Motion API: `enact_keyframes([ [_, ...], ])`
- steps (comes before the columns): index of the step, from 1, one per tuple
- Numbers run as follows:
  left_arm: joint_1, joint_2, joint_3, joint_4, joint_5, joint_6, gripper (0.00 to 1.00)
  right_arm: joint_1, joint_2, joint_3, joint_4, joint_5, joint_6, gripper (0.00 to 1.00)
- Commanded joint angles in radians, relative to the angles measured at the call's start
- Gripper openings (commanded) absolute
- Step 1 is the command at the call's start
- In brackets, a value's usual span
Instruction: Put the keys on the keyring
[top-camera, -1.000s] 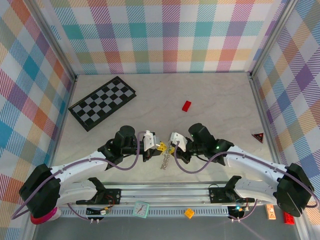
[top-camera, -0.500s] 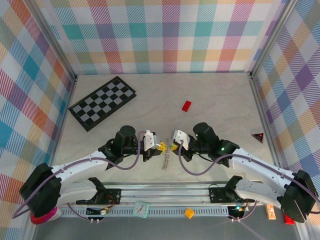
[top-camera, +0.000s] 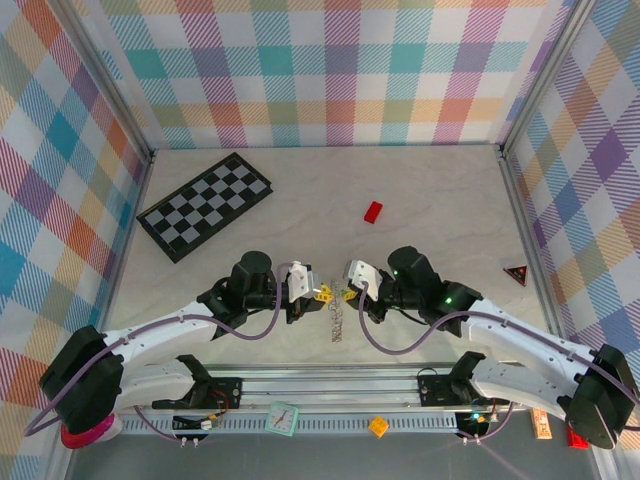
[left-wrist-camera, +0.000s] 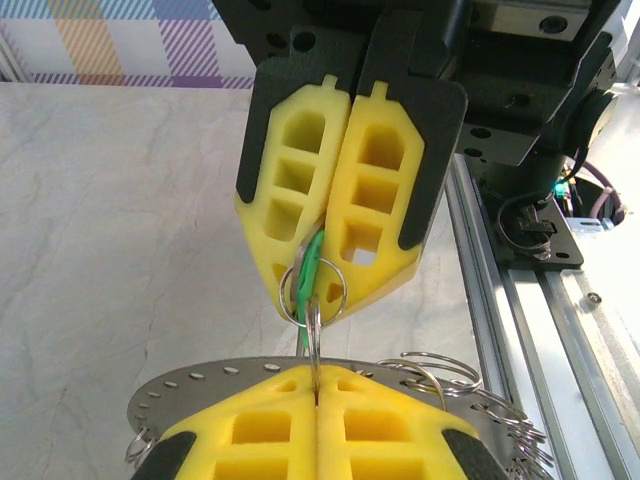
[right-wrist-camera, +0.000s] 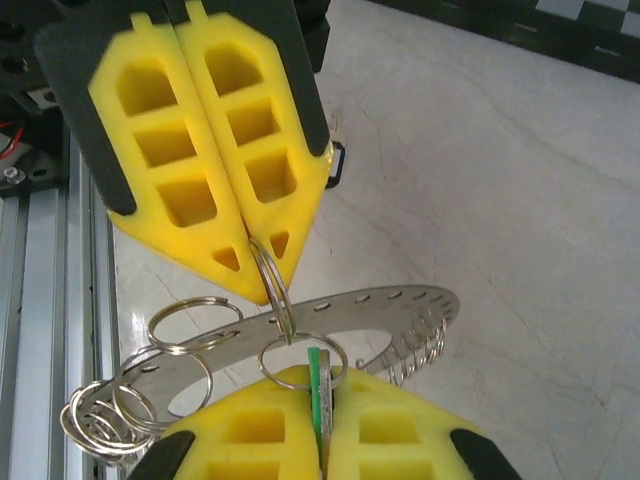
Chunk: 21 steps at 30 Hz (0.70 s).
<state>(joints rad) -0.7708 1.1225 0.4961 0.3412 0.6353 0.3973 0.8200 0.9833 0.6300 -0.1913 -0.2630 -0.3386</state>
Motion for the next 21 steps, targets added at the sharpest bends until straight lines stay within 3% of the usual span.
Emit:
enact_keyframes([
  [1,-0.006,-0.017,0.013,0.008,0.016,0.012,0.00,0.000,0.053,0.018,-0.072,-0.056,-0.033,0.00],
  [5,-0.007,-0.012,0.009,0.025,0.003,0.012,0.00,0.002,0.110,0.059,-0.092,-0.171,-0.017,0.00],
  [13,-0.007,0.008,0.021,-0.011,-0.002,0.035,0.00,0.004,0.041,0.028,0.030,-0.035,-0.012,0.00],
  [21,-0.007,0.029,0.032,-0.014,0.017,0.037,0.00,0.004,0.043,0.036,0.007,-0.044,-0.016,0.00],
])
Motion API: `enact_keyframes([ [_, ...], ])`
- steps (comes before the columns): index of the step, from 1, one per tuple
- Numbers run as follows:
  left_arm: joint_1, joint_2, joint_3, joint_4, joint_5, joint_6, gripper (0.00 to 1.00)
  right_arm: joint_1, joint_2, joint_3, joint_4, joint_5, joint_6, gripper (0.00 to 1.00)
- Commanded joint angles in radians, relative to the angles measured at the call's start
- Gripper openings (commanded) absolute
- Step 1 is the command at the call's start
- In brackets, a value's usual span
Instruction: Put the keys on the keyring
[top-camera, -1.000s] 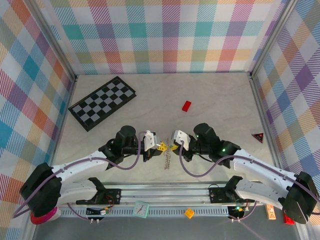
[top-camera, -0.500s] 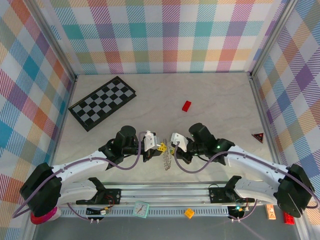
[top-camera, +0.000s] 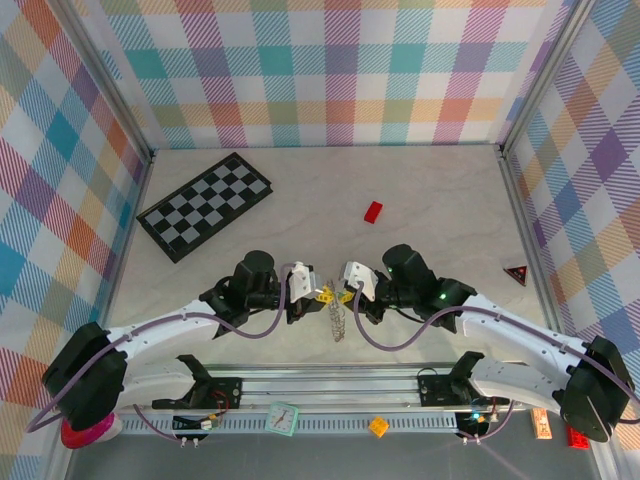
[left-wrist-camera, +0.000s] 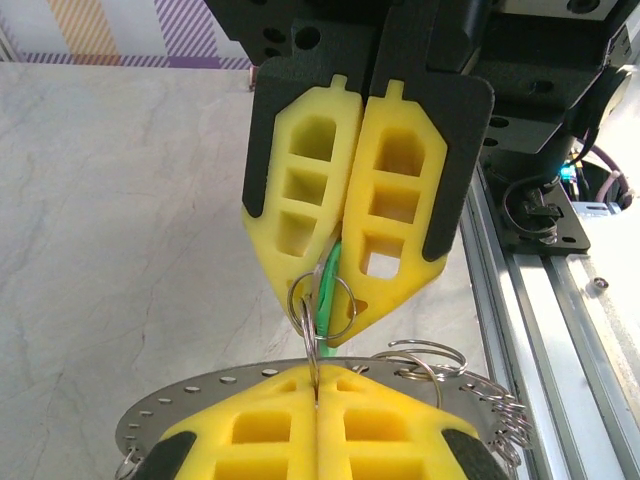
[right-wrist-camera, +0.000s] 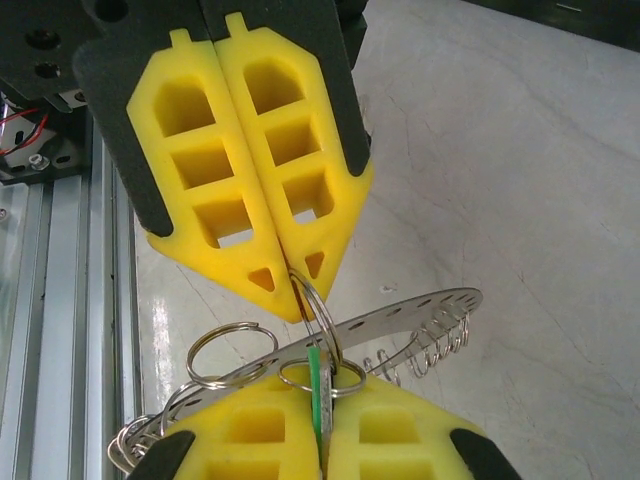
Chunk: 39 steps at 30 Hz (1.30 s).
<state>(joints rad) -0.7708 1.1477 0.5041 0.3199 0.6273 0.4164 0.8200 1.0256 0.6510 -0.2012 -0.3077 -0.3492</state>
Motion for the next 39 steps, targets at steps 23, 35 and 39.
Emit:
enact_keyframes([
  [23,-0.006,0.007,0.027,-0.013,0.013,0.030,0.00,0.004,0.002,0.059,0.047,0.056,-0.004,0.00],
  [35,-0.006,-0.153,-0.062,0.094,-0.185,-0.011,0.52,0.004,-0.020,0.128,-0.090,0.181,-0.116,0.00],
  [39,-0.006,-0.250,-0.098,0.127,-0.299,-0.034,0.54,0.004,-0.008,0.165,-0.121,0.190,-0.145,0.00],
])
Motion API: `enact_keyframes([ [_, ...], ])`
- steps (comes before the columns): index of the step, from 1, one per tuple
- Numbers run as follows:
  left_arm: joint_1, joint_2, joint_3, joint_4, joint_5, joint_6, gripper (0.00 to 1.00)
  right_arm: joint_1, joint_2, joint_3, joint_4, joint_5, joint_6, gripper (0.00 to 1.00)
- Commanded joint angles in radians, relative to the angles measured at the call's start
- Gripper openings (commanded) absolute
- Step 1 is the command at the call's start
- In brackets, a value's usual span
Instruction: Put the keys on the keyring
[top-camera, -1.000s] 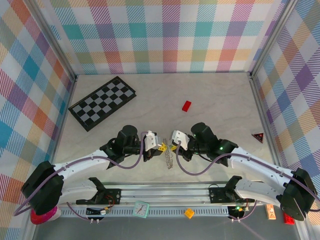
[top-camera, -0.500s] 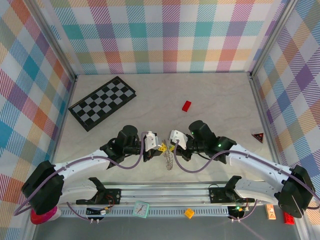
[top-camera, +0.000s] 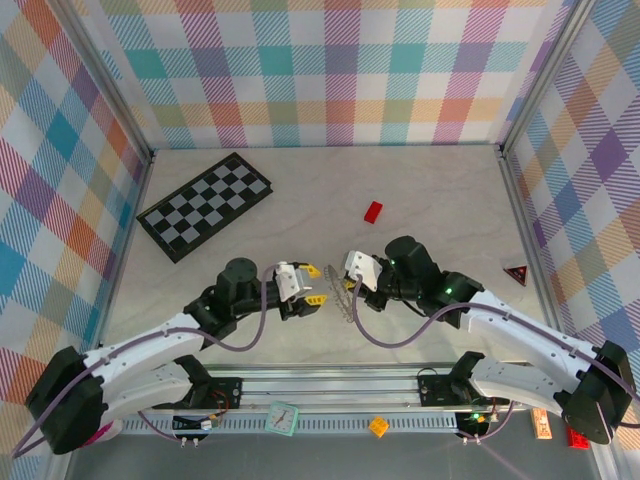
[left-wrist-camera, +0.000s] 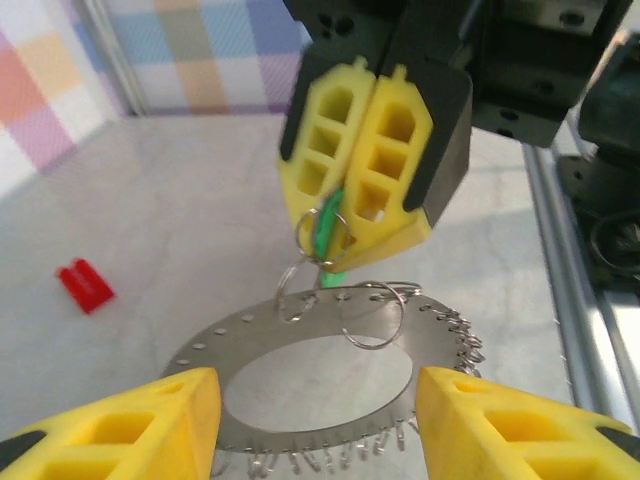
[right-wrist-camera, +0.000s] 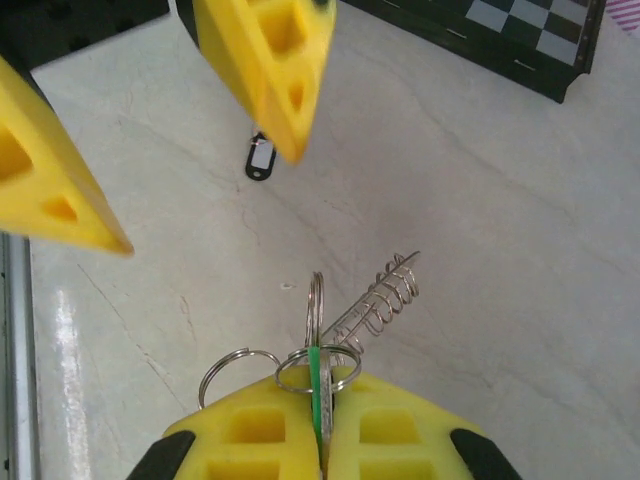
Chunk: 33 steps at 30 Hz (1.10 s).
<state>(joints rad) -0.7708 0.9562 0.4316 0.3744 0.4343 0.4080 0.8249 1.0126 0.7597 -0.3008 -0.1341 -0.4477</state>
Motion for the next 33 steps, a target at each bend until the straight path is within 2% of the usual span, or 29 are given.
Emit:
enact_keyframes([
  [1,-0.006,-0.078,-0.033,0.080,-0.136,-0.031,0.54,-0.001,0.010,0.063,-0.024,0.014,-0.049,0.00],
  [11,-0.005,-0.236,-0.075,0.085,-0.528,-0.076,0.54,-0.001,0.124,0.164,0.006,-0.032,-0.060,0.00],
  [19,-0.005,-0.381,-0.051,-0.020,-0.815,-0.188,0.56,0.069,0.310,0.220,0.256,-0.133,0.104,0.00],
  [22,-0.004,-0.424,-0.048,-0.068,-0.857,-0.204,0.58,0.081,0.375,0.229,0.331,-0.110,0.185,0.00],
  [25,0.000,-0.439,-0.042,-0.107,-0.883,-0.217,0.59,0.079,0.409,0.216,0.359,-0.029,0.223,0.00],
  [29,0.009,-0.427,-0.034,-0.132,-0.898,-0.239,0.65,0.046,0.447,0.217,0.273,0.065,0.239,0.00],
  [33,0.017,-0.386,0.000,-0.189,-0.921,-0.257,0.73,0.019,0.475,0.208,0.156,0.179,0.190,0.00],
])
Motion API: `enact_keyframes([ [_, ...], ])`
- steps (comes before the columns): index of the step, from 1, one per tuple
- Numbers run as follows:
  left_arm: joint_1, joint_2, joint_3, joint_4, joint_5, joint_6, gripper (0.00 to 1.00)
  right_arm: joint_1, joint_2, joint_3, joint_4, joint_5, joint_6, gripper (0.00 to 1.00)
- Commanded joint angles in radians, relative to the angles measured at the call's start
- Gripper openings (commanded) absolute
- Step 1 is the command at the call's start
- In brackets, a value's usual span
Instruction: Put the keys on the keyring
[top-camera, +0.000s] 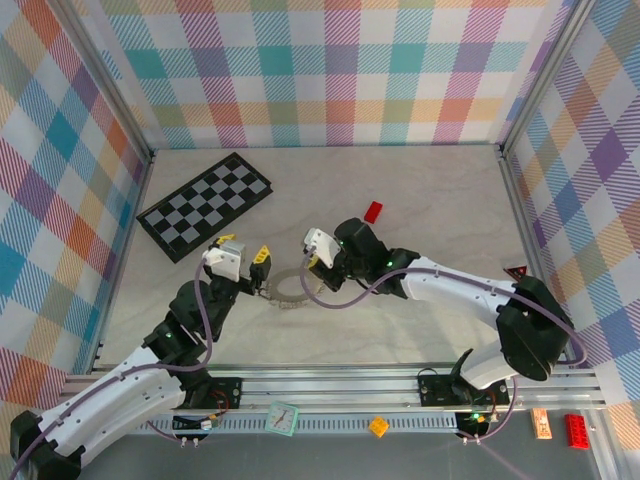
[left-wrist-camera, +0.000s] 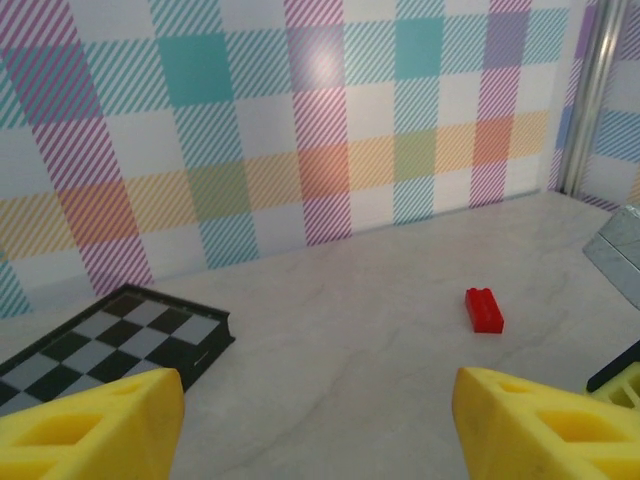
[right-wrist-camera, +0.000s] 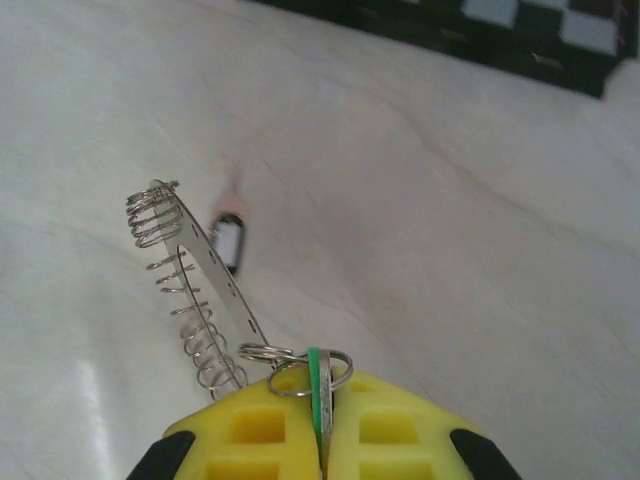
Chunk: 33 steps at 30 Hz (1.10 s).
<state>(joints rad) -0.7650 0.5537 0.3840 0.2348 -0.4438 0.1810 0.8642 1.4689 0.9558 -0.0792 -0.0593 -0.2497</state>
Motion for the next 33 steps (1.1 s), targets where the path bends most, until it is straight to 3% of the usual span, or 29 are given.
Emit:
enact_keyframes([
  [1,0.013,0.028,0.055,-0.060,-0.043,-0.034,0.74,-0.031,0.020,0.003,-0.081,0.122,-0.023,0.00],
  [13,0.065,0.137,0.096,-0.081,0.007,-0.109,0.84,-0.122,0.027,-0.078,-0.190,0.309,-0.315,0.00],
  [29,0.099,0.206,0.105,-0.088,0.043,-0.133,0.84,-0.175,0.112,-0.070,-0.255,0.427,-0.382,0.06],
  [33,0.102,0.231,0.108,-0.083,0.046,-0.131,0.84,-0.186,0.138,-0.062,-0.271,0.449,-0.385,0.14],
])
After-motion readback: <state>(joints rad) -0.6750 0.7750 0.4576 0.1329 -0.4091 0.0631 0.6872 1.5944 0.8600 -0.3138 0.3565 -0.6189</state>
